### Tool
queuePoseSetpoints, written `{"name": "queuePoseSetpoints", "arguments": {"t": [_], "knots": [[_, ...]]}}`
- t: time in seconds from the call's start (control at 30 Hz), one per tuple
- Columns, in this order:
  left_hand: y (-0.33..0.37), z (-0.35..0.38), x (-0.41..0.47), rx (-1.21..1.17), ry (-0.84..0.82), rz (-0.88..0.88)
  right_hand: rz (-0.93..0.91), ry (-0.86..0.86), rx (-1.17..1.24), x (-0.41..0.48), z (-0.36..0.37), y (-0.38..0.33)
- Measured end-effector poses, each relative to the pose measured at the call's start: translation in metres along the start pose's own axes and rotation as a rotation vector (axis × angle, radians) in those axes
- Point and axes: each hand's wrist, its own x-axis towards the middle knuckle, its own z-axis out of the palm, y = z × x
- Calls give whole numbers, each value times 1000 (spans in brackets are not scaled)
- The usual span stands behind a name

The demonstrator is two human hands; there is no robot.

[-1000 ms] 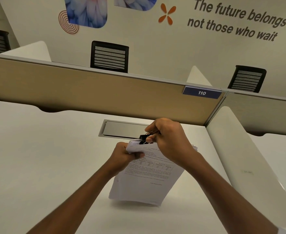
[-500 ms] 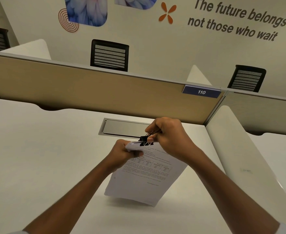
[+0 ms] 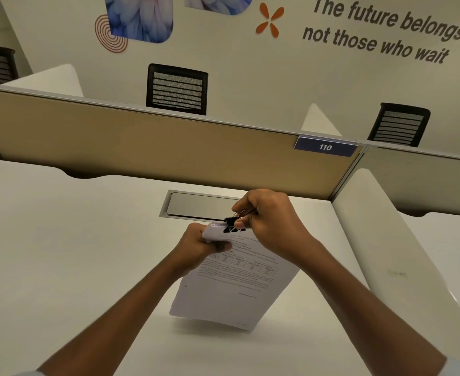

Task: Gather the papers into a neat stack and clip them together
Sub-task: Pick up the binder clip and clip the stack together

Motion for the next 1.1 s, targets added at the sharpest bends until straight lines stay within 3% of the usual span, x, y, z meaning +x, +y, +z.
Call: {"name": "queuePoseSetpoints", "arguments": {"t": [0.47, 1.1], "knots": [[-10, -1, -4, -61, 41, 16, 12, 1, -4, 3, 5, -1], [-7, 1, -9, -162, 51, 29, -49, -140, -19, 7, -4, -12]]}}
